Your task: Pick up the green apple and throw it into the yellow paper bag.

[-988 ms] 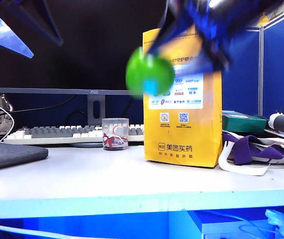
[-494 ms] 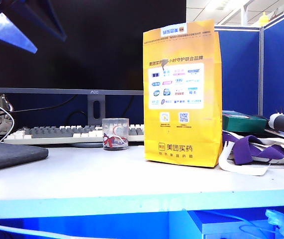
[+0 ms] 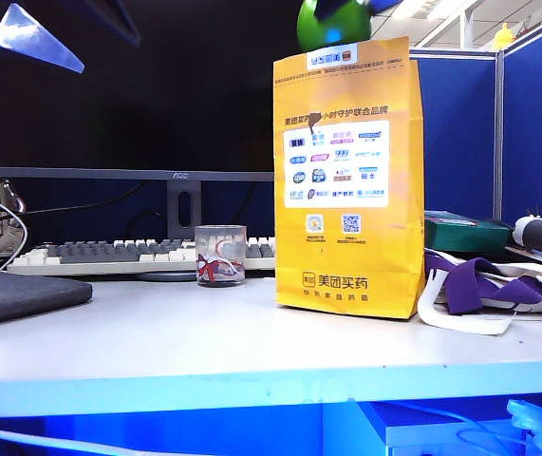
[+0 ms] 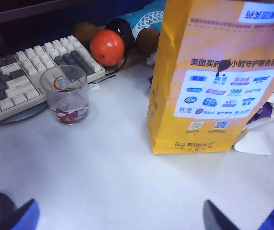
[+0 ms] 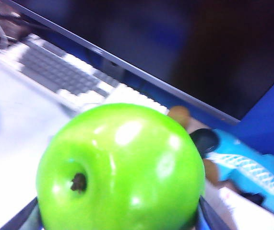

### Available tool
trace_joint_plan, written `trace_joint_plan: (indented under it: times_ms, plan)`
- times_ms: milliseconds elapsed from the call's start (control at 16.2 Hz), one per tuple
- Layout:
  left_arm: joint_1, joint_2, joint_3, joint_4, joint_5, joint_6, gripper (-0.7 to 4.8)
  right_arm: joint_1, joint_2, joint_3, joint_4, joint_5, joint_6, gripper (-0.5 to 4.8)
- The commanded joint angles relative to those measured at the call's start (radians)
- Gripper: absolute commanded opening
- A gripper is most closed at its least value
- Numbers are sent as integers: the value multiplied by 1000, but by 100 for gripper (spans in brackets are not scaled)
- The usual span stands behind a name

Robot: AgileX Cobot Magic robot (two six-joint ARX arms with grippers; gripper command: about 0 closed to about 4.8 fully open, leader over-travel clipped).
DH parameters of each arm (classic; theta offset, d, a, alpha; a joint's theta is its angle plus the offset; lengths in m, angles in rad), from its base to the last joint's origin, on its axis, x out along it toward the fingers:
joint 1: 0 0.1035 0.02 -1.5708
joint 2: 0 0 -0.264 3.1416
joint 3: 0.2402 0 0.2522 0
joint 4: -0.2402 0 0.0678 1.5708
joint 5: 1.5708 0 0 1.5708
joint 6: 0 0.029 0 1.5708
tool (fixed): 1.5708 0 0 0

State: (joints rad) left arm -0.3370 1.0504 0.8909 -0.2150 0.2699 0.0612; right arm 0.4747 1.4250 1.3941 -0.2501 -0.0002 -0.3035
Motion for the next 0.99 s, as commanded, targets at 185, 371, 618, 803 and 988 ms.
trace_joint_plan:
  times_ms: [185,371,618,803,988]
  plan:
    - [0,0,7,10,6,-13,461,1,28,8,48,35,-42,137]
    - [0,0,7,14,14,-13,461,1,28,8,74,30,-42,479]
    - [0,-4,7,19,53,-16,461,1,4,8,72,24,-35,479]
    - [0,-113,7,14,-7,126,456,1,-151,7,68,-16,22,479]
    - [1,-262,3,2,-148,207,455,2,-375,-64,60,-34,20,479]
